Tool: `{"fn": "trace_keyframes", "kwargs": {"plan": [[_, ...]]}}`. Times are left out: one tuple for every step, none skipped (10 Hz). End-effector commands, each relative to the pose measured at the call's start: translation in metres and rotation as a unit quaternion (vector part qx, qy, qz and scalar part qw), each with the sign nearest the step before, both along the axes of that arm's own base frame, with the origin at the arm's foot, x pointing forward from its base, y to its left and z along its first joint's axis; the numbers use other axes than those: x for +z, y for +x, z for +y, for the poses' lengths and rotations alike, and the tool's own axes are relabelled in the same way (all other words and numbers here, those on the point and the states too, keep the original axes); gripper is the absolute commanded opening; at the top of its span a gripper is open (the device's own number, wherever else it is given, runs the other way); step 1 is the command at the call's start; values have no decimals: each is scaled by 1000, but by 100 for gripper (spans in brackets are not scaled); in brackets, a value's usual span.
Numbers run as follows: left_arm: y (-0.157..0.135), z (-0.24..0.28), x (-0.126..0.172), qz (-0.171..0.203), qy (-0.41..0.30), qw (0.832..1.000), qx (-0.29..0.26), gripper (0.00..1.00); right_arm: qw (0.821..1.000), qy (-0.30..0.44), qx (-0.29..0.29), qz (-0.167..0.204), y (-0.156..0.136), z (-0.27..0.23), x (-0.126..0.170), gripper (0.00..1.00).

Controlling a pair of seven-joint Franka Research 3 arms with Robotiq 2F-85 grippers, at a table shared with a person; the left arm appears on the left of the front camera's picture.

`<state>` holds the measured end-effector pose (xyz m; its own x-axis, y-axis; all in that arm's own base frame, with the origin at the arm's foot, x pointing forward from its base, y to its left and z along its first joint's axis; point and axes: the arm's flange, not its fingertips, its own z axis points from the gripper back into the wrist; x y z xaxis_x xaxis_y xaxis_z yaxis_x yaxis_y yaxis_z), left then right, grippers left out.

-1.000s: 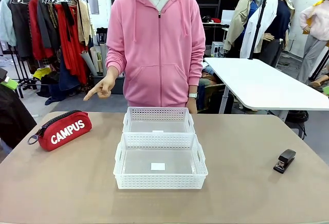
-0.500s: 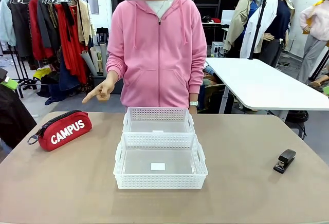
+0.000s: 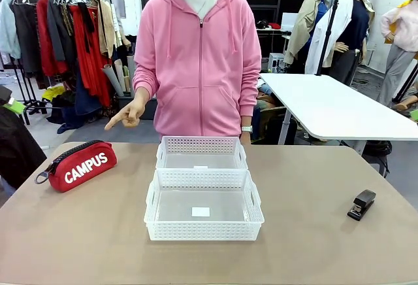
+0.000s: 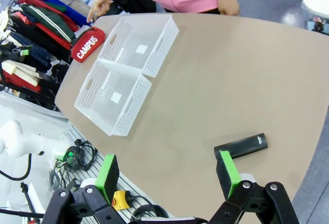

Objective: Distribute items into two baskets.
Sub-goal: Pick up the Pencil pouch that the person points to.

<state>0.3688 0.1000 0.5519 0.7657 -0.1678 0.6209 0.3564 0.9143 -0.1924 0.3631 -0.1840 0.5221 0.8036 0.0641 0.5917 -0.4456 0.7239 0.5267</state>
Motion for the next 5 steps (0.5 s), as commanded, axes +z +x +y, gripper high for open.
{"fn": "trace_keyframes", "kwargs": {"plan": [[34,-10,3,8,36,999,-7,100,1000,-1,-1,-3,0,0,1,100],[51,-15,3,12,58,998,-19,100,1000,-1,-1,-3,0,0,1,100],[69,-20,2,22,82,996,-24,100,1000,-1,-1,-3,0,0,1,100],[89,-27,-1,41,99,994,-36,100,1000,-1,-1,-3,0,0,1,100],[112,-33,-6,62,119,990,-44,100,1000,-1,-1,-3,0,0,1,100]]}}
